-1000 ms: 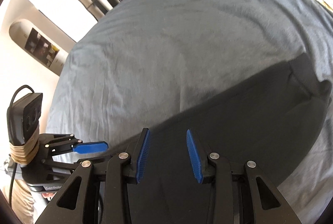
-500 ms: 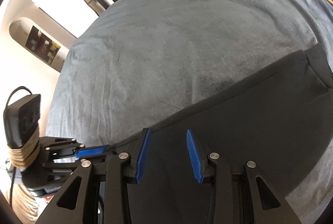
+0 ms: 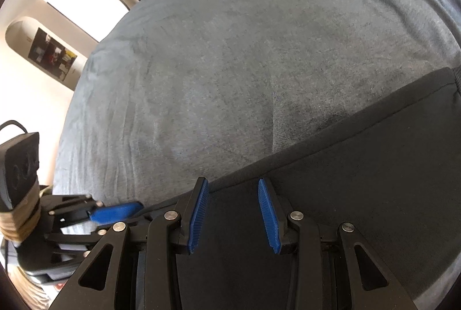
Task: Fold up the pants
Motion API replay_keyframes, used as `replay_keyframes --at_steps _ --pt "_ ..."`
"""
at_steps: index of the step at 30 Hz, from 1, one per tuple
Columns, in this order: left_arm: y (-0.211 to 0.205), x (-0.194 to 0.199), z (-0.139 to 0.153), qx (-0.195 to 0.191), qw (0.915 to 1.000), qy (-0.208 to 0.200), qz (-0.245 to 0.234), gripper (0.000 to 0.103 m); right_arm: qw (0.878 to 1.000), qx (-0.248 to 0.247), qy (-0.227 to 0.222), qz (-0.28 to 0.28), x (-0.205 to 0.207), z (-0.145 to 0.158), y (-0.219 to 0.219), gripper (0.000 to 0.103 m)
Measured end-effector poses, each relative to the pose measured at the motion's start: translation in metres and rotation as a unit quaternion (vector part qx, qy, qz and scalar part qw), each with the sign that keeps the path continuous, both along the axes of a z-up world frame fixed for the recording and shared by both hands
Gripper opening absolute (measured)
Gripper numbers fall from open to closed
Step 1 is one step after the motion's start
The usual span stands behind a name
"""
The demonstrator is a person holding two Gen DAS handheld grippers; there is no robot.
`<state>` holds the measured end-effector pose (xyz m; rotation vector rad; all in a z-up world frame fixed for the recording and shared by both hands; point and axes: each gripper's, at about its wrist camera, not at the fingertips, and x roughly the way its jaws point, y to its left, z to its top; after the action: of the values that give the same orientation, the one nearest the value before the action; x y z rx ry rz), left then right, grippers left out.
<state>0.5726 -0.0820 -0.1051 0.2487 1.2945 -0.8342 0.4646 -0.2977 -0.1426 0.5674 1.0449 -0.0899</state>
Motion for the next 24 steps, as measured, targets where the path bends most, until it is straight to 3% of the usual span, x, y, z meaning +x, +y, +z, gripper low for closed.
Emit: replay_keyframes --at_steps 3,7,12,18,21,24 --pt "0.024 0.000 0.022 0.004 0.9989 -0.038 0.028 0.039 1.000 -0.013 -0.002 -0.004 -0.004 0.009 0.004 0.038" --pt "0.061 -0.014 0.042 0.019 0.9974 -0.055 0.042 0.040 0.999 -0.025 -0.021 0.007 -0.013 0.032 0.018 0.038" --pt "0.081 -0.037 0.028 0.027 0.9992 -0.017 0.023 0.041 0.997 -0.022 -0.038 0.057 -0.021 0.050 0.055 0.038" --pt "0.077 -0.041 0.002 0.021 0.9995 0.010 0.020 0.045 0.995 0.000 -0.029 0.099 -0.027 0.043 0.090 0.038" --pt "0.081 -0.036 -0.003 0.013 0.9987 0.002 0.048 0.025 0.995 0.003 -0.018 0.096 -0.027 0.036 0.093 0.038" --pt "0.084 -0.039 0.000 0.014 0.9978 -0.025 0.061 0.025 0.996 0.004 -0.013 0.086 -0.031 0.030 0.093 0.038"
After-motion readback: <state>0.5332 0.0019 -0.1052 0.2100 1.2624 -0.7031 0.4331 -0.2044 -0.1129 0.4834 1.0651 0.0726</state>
